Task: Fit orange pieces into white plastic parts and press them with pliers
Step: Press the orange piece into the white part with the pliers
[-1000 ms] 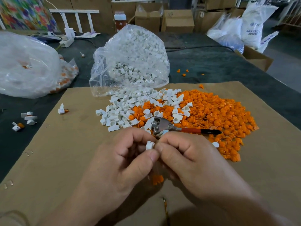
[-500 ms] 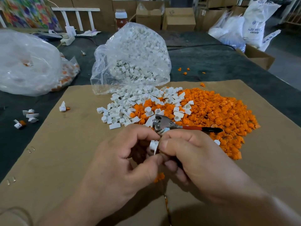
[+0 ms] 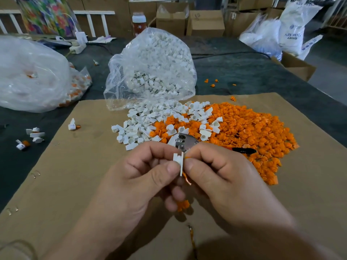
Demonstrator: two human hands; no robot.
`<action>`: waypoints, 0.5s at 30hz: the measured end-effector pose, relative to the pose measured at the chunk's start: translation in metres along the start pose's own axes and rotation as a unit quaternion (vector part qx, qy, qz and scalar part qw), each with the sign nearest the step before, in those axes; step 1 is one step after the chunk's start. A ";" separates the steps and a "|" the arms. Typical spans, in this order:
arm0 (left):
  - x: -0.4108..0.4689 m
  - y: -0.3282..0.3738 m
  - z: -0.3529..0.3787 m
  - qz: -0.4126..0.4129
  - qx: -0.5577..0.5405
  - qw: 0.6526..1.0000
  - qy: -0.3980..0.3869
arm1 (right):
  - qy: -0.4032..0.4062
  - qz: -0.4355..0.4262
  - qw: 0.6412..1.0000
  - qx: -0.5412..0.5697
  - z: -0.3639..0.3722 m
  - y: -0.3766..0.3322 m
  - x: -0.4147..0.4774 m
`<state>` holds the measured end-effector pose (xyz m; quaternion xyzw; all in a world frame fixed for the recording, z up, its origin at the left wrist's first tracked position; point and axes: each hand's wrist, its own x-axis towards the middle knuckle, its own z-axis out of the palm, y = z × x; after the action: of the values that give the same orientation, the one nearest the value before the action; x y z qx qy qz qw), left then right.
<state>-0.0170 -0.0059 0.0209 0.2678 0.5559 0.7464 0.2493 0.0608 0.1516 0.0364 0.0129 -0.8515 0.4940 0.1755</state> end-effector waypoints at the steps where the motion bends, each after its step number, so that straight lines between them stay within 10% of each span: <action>1: 0.000 0.000 0.000 0.000 0.005 1.000 0.004 | -0.006 0.006 1.000 0.010 0.000 0.000 0.000; 15: 0.002 0.006 0.001 -0.098 -0.037 0.994 0.032 | 0.021 -0.109 0.983 -0.147 0.003 0.005 0.001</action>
<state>-0.0184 -0.0058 0.0270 0.1790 0.5592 0.7464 0.3133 0.0578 0.1519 0.0314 0.0693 -0.9044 0.3416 0.2461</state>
